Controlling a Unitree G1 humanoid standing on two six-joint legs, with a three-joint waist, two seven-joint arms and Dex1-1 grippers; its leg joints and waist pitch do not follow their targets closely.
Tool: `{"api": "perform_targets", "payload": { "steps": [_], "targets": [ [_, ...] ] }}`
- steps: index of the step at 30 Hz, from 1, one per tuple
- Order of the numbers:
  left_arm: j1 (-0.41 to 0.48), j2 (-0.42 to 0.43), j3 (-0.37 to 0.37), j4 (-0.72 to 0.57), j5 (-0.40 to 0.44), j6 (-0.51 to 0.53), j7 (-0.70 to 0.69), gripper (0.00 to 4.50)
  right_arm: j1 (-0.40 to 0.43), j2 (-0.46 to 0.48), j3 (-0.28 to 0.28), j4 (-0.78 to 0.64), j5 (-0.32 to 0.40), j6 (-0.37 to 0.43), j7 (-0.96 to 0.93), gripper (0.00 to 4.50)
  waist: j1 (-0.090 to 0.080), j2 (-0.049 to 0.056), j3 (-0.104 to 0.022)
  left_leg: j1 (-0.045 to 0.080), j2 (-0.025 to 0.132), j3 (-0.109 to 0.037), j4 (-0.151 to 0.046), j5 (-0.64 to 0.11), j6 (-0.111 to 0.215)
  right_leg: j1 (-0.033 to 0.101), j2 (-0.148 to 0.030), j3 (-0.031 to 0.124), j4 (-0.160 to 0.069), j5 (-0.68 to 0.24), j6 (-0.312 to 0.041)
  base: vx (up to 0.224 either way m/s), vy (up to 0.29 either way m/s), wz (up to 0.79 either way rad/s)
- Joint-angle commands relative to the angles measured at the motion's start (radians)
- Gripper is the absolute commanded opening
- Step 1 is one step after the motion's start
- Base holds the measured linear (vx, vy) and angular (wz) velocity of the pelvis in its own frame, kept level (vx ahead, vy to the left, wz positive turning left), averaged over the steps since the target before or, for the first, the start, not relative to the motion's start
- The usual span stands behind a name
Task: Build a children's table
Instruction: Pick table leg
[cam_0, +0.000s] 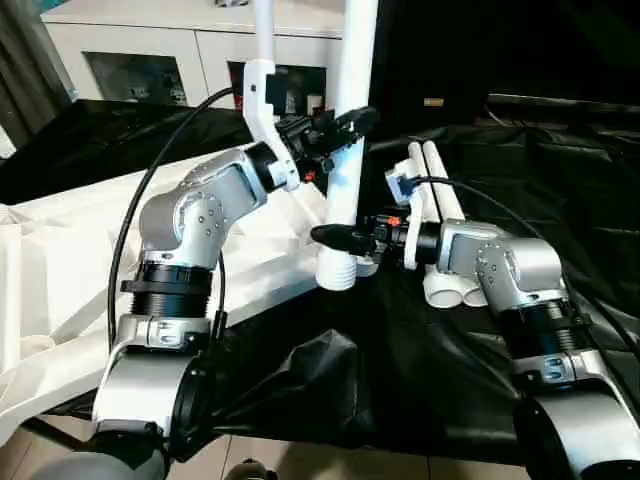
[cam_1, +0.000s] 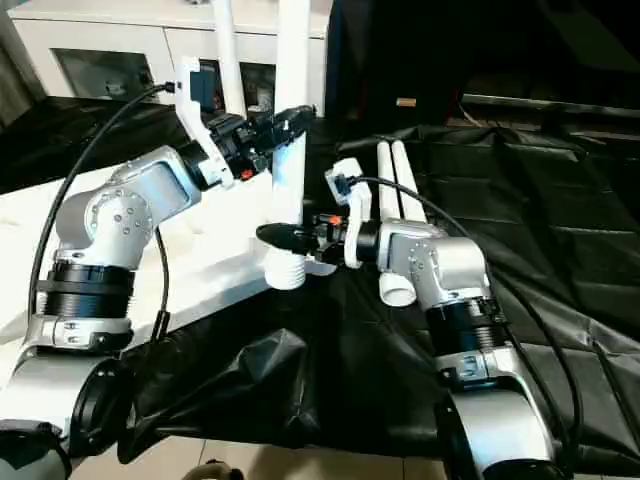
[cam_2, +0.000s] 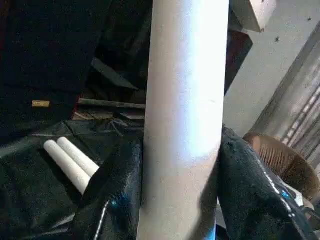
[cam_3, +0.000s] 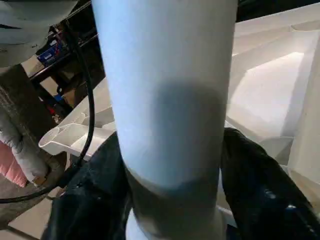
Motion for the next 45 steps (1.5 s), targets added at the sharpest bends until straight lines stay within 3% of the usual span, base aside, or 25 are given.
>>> {"api": "perform_targets", "payload": {
  "steps": [1, 4, 9, 10, 14, 16, 18, 21, 23, 25, 27, 30, 35, 36, 39, 40, 42, 43, 45],
  "targets": [
    [-0.004, -0.003, -0.012, -0.027, -0.009, 0.007, -0.011, 1.80, -0.017, -0.008, 0.001, 0.012, 0.004, 0.004, -0.015, 2.40, -0.001, -0.003, -0.083, 0.018, 0.023, -0.008, -0.058, -0.102, 0.002, 0.063, -0.063, 0.043, -0.062, -0.018, -0.206, 0.000, 0.000, 0.00],
    [-0.005, 0.001, -0.016, -0.021, -0.003, 0.000, -0.013, 1.80, -0.015, -0.010, 0.003, 0.011, 0.001, 0.000, -0.013, 2.09, -0.001, -0.003, -0.083, 0.016, 0.023, -0.008, -0.058, -0.099, 0.004, 0.063, -0.063, 0.043, -0.062, -0.017, -0.204, 0.000, 0.000, 0.00],
    [-0.004, 0.015, -0.029, -0.013, 0.020, -0.016, -0.015, 1.80, -0.013, -0.012, 0.005, 0.011, -0.003, -0.011, -0.011, 1.96, -0.001, -0.003, -0.084, 0.017, 0.023, -0.008, -0.058, -0.099, 0.002, 0.063, -0.063, 0.043, -0.062, -0.021, -0.201, 0.000, 0.000, 0.00],
    [0.002, 0.027, -0.054, -0.026, 0.024, -0.013, -0.053, 2.36, -0.011, -0.012, 0.008, 0.008, -0.008, -0.024, -0.009, 1.95, 0.000, -0.002, -0.084, 0.017, 0.023, -0.008, -0.058, -0.102, 0.000, 0.062, -0.064, 0.043, -0.063, -0.028, -0.198, 0.000, 0.000, 0.00],
    [0.009, 0.025, -0.074, -0.046, 0.025, -0.007, -0.064, 2.66, -0.005, -0.009, 0.011, 0.003, -0.012, -0.051, -0.007, 1.93, -0.002, -0.001, -0.084, 0.017, 0.023, -0.009, -0.058, -0.101, -0.002, 0.063, -0.063, 0.043, -0.060, -0.010, -0.205, 0.000, 0.000, 0.00],
    [-0.011, -0.006, -0.045, 0.009, 0.073, -0.147, -0.001, 2.87, 0.001, 0.010, -0.018, 0.004, -0.008, -0.093, -0.044, 1.93, -0.001, 0.002, -0.083, 0.017, 0.023, -0.009, -0.058, -0.111, -0.003, 0.063, -0.064, 0.043, -0.065, -0.022, -0.201, 0.000, 0.000, 0.00],
    [-0.025, -0.022, -0.021, 0.042, 0.087, -0.222, 0.031, 2.91, 0.004, 0.021, -0.035, 0.005, -0.008, -0.123, -0.070, 1.92, -0.001, 0.000, -0.084, 0.016, 0.023, -0.010, -0.058, -0.118, -0.009, 0.066, -0.065, 0.044, -0.067, -0.027, -0.193, 0.000, 0.000, 0.00],
    [-0.051, -0.041, 0.062, 0.078, 0.034, -0.248, 0.079, 2.91, 0.012, 0.045, -0.074, 0.008, -0.011, -0.177, -0.136, 1.91, -0.001, 0.002, -0.087, 0.017, 0.021, -0.010, -0.056, -0.105, -0.013, 0.064, -0.064, 0.043, -0.060, 0.004, -0.198, 0.000, 0.000, 0.00],
    [-0.053, -0.024, 0.075, 0.101, 0.054, -0.287, 0.101, 2.91, 0.016, 0.065, -0.111, 0.023, -0.023, -0.230, -0.216, 1.90, -0.004, 0.001, -0.086, 0.016, 0.020, -0.010, -0.058, -0.116, -0.014, 0.064, -0.064, 0.042, -0.061, -0.003, -0.203, 0.000, 0.000, 0.00],
    [-0.011, 0.047, -0.034, 0.116, 0.179, -0.328, 0.060, 2.91, 0.019, 0.063, -0.141, 0.070, -0.059, -0.300, -0.315, 1.90, -0.009, 0.004, -0.086, 0.020, 0.022, -0.011, -0.060, -0.114, -0.019, 0.059, -0.062, 0.043, -0.062, -0.022, -0.181, 0.000, 0.000, 0.00],
    [0.010, 0.070, -0.076, 0.115, 0.211, -0.322, 0.028, 2.91, 0.023, 0.056, -0.142, 0.086, -0.078, -0.332, -0.341, 1.90, -0.009, 0.007, -0.085, 0.023, 0.023, -0.011, -0.062, -0.113, -0.027, 0.057, -0.062, 0.043, -0.064, -0.037, -0.165, 0.000, 0.000, 0.00],
    [0.070, 0.122, -0.231, 0.153, 0.322, -0.326, -0.077, 2.91, 0.036, 0.031, -0.147, 0.132, -0.132, -0.415, -0.412, 1.89, -0.008, 0.015, -0.087, 0.023, 0.020, -0.007, -0.059, -0.111, -0.036, 0.056, -0.058, 0.043, -0.060, -0.008, -0.173, 0.000, 0.000, 0.00],
    [0.094, 0.142, -0.335, 0.241, 0.403, -0.353, -0.122, 2.91, 0.050, 0.022, -0.145, 0.129, -0.148, -0.465, -0.420, 1.89, -0.009, 0.015, -0.088, 0.020, 0.019, -0.009, -0.059, -0.132, -0.030, 0.063, -0.062, 0.044, -0.059, 0.010, -0.186, 0.000, 0.000, 0.00],
    [0.085, 0.124, -0.327, 0.284, 0.420, -0.386, -0.083, 2.91, 0.059, 0.025, -0.148, 0.112, -0.140, -0.484, -0.404, 1.89, -0.009, 0.019, -0.087, 0.019, 0.019, -0.010, -0.059, -0.134, -0.028, 0.063, -0.062, 0.044, -0.059, 0.013, -0.188, 0.000, 0.000, 0.00],
    [0.053, 0.093, -0.277, 0.337, 0.422, -0.419, 0.005, 2.91, 0.072, 0.028, -0.141, 0.090, -0.131, -0.504, -0.377, 1.89, -0.009, 0.015, -0.087, 0.018, 0.019, -0.011, -0.057, -0.136, -0.014, 0.068, -0.063, 0.044, -0.060, 0.033, -0.195, 0.000, 0.000, 0.00],
    [0.014, 0.069, -0.217, 0.382, 0.404, -0.449, 0.089, 2.91, 0.083, 0.032, -0.129, 0.070, -0.128, -0.509, -0.355, 1.89, -0.013, 0.015, -0.087, 0.016, 0.016, -0.008, -0.055, -0.135, -0.005, 0.067, -0.058, 0.043, -0.060, 0.044, -0.202, 0.000, 0.000, 0.00],
    [-0.119, 0.004, -0.007, 0.484, 0.235, -0.490, 0.232, 2.91, 0.113, 0.043, -0.086, 0.031, -0.129, -0.509, -0.310, 1.89, -0.009, 0.014, -0.087, 0.017, 0.013, -0.008, -0.051, -0.139, 0.004, 0.068, -0.060, 0.041, -0.062, 0.036, -0.213, 0.000, 0.000, 0.00],
    [-0.156, -0.009, 0.045, 0.496, 0.172, -0.481, 0.240, 2.91, 0.120, 0.045, -0.072, 0.026, -0.136, -0.511, -0.303, 1.89, -0.005, 0.013, -0.091, 0.020, 0.018, -0.012, -0.051, -0.142, 0.006, 0.068, -0.066, 0.041, -0.059, 0.038, -0.230, 0.000, 0.000, 0.00],
    [-0.203, -0.023, 0.065, 0.506, 0.126, -0.462, 0.227, 2.91, 0.127, 0.050, -0.056, 0.030, -0.143, -0.518, -0.298, 1.89, -0.006, 0.010, -0.086, 0.017, 0.019, -0.012, -0.052, -0.140, 0.019, 0.065, -0.066, 0.039, -0.059, 0.030, -0.254, 0.000, 0.000, 0.00]
  ]
}}
